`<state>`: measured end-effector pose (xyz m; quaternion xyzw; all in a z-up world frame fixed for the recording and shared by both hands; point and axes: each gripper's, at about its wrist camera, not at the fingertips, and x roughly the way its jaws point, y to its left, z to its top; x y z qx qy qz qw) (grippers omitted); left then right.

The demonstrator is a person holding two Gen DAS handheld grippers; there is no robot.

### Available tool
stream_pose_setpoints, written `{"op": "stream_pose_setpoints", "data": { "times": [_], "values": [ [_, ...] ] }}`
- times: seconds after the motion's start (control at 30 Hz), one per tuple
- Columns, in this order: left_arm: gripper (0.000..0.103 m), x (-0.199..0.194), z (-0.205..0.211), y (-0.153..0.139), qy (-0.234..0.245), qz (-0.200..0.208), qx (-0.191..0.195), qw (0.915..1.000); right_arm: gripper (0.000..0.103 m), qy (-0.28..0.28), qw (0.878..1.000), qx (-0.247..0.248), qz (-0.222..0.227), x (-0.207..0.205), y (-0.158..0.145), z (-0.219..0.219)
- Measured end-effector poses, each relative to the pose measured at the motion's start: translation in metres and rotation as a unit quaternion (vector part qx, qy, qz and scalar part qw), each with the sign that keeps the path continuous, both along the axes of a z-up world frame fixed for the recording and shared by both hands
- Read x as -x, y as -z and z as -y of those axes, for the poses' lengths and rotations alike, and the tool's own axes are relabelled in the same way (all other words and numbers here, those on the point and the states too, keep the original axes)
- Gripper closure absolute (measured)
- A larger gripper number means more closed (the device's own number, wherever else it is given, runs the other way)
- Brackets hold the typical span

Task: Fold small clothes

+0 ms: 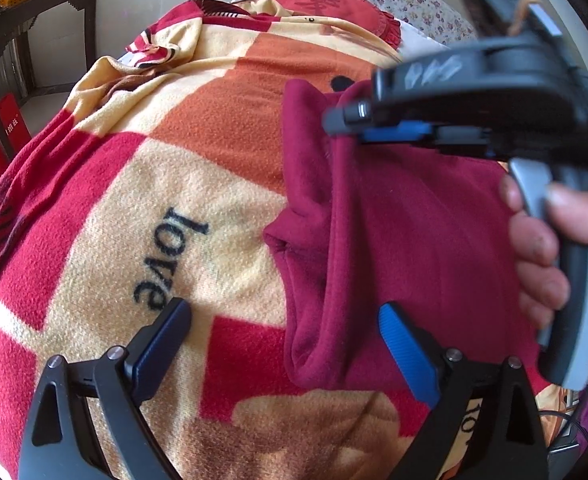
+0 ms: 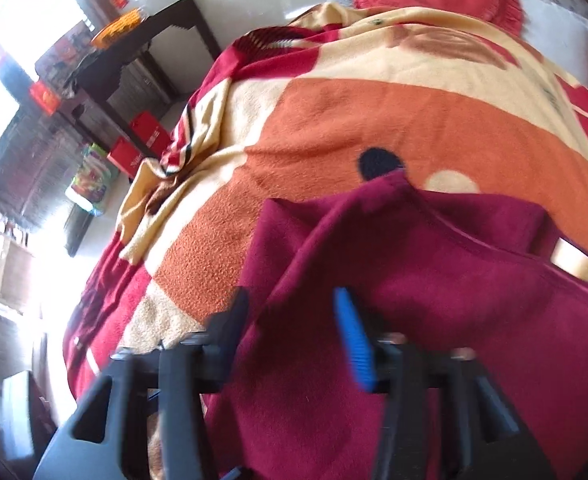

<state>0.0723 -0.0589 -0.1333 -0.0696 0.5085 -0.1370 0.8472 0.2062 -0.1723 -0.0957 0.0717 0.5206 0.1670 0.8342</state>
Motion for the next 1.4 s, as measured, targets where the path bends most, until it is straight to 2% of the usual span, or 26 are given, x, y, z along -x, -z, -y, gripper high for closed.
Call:
{"op": "stream_pose_setpoints", "data": {
  "times": [0.07,0.13,0.2,0.33,0.4,0.43,0.47,0.57,0.63,0.77,0.8,0.83,0.87,0.9,0.97,1.03,1.1,1.2,1.23,1.3,1.33,1.37,1.4],
  "values": [
    [0.006,0.001,-0.003,0.0,0.001,-0.001,0.008,1.0,0.103,0.002,1.0,0.013,0.001,-0.001,0.001,-0.004],
    [0.006,0.001,-0.005,0.001,0.0,0.002,0.016,0.9999,0.103,-0.007,1.0,0.004,0.029,0.006,-0.012,-0.009],
    [0.005,0.001,-0.006,0.002,-0.003,0.002,0.02,0.9998,0.103,-0.018,0.999,0.015,0.039,0.008,-0.015,-0.013],
    [0.004,0.001,-0.006,0.001,-0.003,0.002,0.023,0.9997,0.103,-0.023,1.0,0.018,0.003,-0.002,0.003,-0.015],
    [0.004,0.001,-0.008,0.001,-0.004,0.003,0.03,0.9995,0.087,-0.015,1.0,0.004,0.008,-0.002,-0.006,-0.011],
    [0.004,0.001,-0.008,0.001,-0.004,0.002,0.03,0.9995,0.071,-0.008,1.0,0.003,0.013,-0.003,-0.011,-0.011],
    [0.004,0.001,-0.007,0.001,-0.003,0.002,0.027,0.9996,0.065,0.0,1.0,0.009,0.017,-0.003,-0.013,-0.011],
    [0.004,0.002,-0.006,0.001,-0.004,0.003,0.025,0.9997,0.064,-0.001,0.998,0.055,0.011,-0.011,-0.012,-0.022],
    [0.004,0.002,-0.006,0.001,-0.004,0.004,0.025,0.9997,0.064,-0.004,0.996,0.085,-0.014,-0.021,0.0,-0.032],
    [0.004,0.004,-0.006,0.002,-0.003,0.004,0.023,0.9997,0.043,-0.014,0.994,0.112,-0.013,-0.029,0.012,-0.051],
    [0.004,0.004,-0.005,0.002,-0.002,0.004,0.02,0.9998,0.043,-0.021,0.992,0.125,-0.008,-0.03,0.014,-0.056],
    [0.004,0.004,-0.004,0.002,-0.001,0.005,0.017,0.9998,0.046,-0.023,0.991,0.132,-0.002,-0.03,0.015,-0.058],
    [0.004,0.004,-0.002,0.002,-0.001,0.006,0.014,0.9999,0.064,-0.018,0.991,0.135,0.009,-0.028,0.014,-0.056],
    [0.004,0.004,-0.001,0.001,0.0,0.006,0.01,0.9999,0.077,-0.004,0.99,0.137,0.021,-0.027,0.011,-0.051],
    [0.004,0.004,0.002,0.0,-0.001,0.006,0.002,1.0,0.097,0.006,0.996,0.084,0.022,-0.023,0.006,-0.032],
    [0.004,0.002,0.008,-0.003,-0.002,0.008,-0.013,0.9999,0.103,0.012,0.999,0.038,0.021,-0.018,-0.002,-0.014],
    [0.004,-0.001,0.015,-0.008,-0.001,0.017,-0.019,0.9997,0.103,0.015,0.999,0.0,0.03,-0.01,-0.013,0.003],
    [0.005,-0.006,0.022,-0.013,-0.001,0.02,0.006,0.9998,0.103,0.021,0.999,-0.032,0.036,0.0,-0.027,0.02],
    [0.008,-0.01,0.024,-0.014,0.0,0.021,0.015,0.9997,0.103,0.021,0.998,-0.044,0.04,0.005,-0.033,0.027],
    [0.024,-0.018,0.025,-0.015,0.004,0.015,0.034,0.9993,0.103,0.02,0.998,-0.049,0.045,0.01,-0.04,0.033],
    [0.044,-0.021,0.027,-0.014,0.011,0.004,0.044,0.999,0.103,0.02,0.997,-0.051,0.045,0.013,-0.041,0.036],
    [0.06,-0.024,0.029,-0.013,0.019,-0.005,0.054,0.9984,0.103,0.022,0.997,-0.057,0.043,0.015,-0.042,0.04],
    [0.063,-0.025,0.031,-0.013,0.022,-0.011,0.061,0.9978,0.103,0.023,0.997,-0.062,0.039,0.017,-0.041,0.042]
  ]
}}
